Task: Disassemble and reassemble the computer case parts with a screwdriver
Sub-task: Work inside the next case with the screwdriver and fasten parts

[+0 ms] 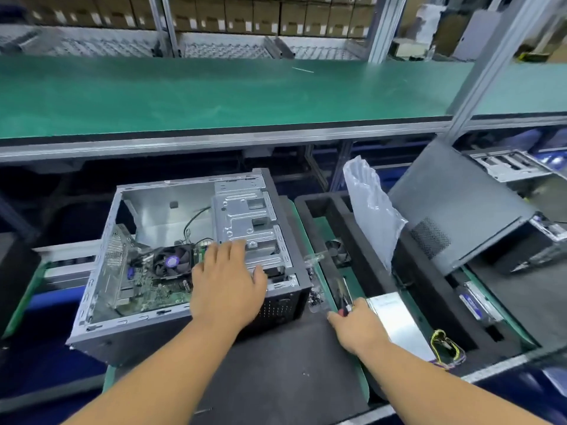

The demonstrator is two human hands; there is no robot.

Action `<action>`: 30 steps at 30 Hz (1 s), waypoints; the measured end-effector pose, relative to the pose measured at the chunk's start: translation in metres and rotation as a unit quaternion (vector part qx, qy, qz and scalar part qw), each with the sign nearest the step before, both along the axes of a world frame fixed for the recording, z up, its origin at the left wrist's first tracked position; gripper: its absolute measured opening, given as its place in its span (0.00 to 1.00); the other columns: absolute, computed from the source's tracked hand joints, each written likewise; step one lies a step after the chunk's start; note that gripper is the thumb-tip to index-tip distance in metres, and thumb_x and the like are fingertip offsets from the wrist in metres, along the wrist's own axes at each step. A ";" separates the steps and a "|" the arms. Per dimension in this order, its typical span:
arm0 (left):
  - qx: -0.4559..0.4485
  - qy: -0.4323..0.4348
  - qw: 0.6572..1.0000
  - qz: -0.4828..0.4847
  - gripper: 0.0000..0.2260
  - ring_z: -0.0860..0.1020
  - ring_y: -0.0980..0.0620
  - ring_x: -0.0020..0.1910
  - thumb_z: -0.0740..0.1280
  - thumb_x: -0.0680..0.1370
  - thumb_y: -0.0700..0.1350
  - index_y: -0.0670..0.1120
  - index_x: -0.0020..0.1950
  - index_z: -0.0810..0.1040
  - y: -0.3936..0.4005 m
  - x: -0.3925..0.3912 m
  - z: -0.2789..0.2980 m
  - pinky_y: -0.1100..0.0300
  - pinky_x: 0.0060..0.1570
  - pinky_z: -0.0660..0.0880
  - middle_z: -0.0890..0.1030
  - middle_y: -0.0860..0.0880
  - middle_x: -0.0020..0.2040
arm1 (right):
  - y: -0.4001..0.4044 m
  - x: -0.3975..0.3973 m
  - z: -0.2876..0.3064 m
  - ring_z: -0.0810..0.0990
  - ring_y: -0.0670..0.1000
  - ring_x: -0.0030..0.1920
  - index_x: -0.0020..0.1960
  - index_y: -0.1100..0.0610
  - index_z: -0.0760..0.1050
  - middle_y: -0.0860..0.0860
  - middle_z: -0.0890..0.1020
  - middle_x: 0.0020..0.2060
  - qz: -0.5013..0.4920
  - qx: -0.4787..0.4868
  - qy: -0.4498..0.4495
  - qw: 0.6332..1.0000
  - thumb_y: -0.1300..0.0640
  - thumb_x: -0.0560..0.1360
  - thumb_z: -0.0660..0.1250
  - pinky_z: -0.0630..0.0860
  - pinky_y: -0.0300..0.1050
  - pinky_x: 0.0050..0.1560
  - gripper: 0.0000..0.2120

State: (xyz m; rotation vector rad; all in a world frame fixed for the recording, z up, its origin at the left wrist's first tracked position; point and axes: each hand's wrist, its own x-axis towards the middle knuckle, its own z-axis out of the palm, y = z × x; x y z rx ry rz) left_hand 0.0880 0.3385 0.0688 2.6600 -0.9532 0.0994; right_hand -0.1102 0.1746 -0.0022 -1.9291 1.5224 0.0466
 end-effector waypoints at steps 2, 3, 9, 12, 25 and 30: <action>0.005 0.012 1.000 -0.005 0.27 0.63 0.45 0.75 0.54 0.77 0.59 0.52 0.75 0.66 0.001 0.000 0.001 0.40 0.67 0.67 0.72 0.50 0.72 | 0.005 -0.008 -0.004 0.82 0.57 0.49 0.55 0.55 0.68 0.51 0.82 0.48 0.010 -0.022 0.027 0.999 0.38 0.75 0.71 0.78 0.49 0.49 0.23; 0.009 0.016 1.000 -0.007 0.27 0.62 0.45 0.76 0.54 0.78 0.60 0.52 0.75 0.65 0.002 0.000 0.002 0.40 0.67 0.67 0.71 0.50 0.73 | 0.007 -0.012 -0.006 0.83 0.58 0.51 0.56 0.55 0.67 0.52 0.82 0.50 0.013 -0.030 0.039 0.999 0.37 0.75 0.71 0.78 0.49 0.50 0.25; 0.028 0.034 0.999 -0.010 0.28 0.60 0.44 0.77 0.55 0.78 0.59 0.52 0.76 0.63 0.001 -0.001 0.006 0.40 0.68 0.68 0.69 0.49 0.75 | 0.013 -0.024 -0.014 0.84 0.59 0.54 0.64 0.55 0.63 0.54 0.83 0.55 0.049 -0.071 0.061 0.994 0.34 0.77 0.64 0.76 0.49 0.48 0.29; 0.032 0.051 0.998 -0.005 0.28 0.59 0.45 0.78 0.56 0.77 0.58 0.52 0.77 0.62 0.001 -0.001 0.008 0.40 0.68 0.69 0.68 0.49 0.75 | 0.011 -0.025 -0.011 0.84 0.58 0.54 0.70 0.57 0.63 0.55 0.81 0.57 0.120 -0.109 0.106 0.981 0.42 0.84 0.56 0.79 0.50 0.48 0.23; -0.009 0.180 0.983 0.045 0.41 0.77 0.40 0.67 0.63 0.78 0.57 0.57 0.81 0.39 0.000 0.002 0.004 0.46 0.54 0.76 0.44 0.53 0.84 | 0.001 -0.038 0.007 0.84 0.55 0.50 0.62 0.55 0.64 0.51 0.83 0.50 0.226 -0.112 0.175 0.952 0.62 0.79 0.58 0.71 0.44 0.41 0.12; 0.023 0.181 0.981 0.065 0.37 0.76 0.39 0.68 0.59 0.78 0.57 0.56 0.82 0.42 -0.004 0.002 0.007 0.48 0.54 0.75 0.42 0.51 0.84 | -0.004 -0.041 0.008 0.81 0.56 0.43 0.54 0.52 0.60 0.50 0.80 0.44 0.197 -0.112 0.119 0.967 0.60 0.81 0.57 0.74 0.48 0.41 0.06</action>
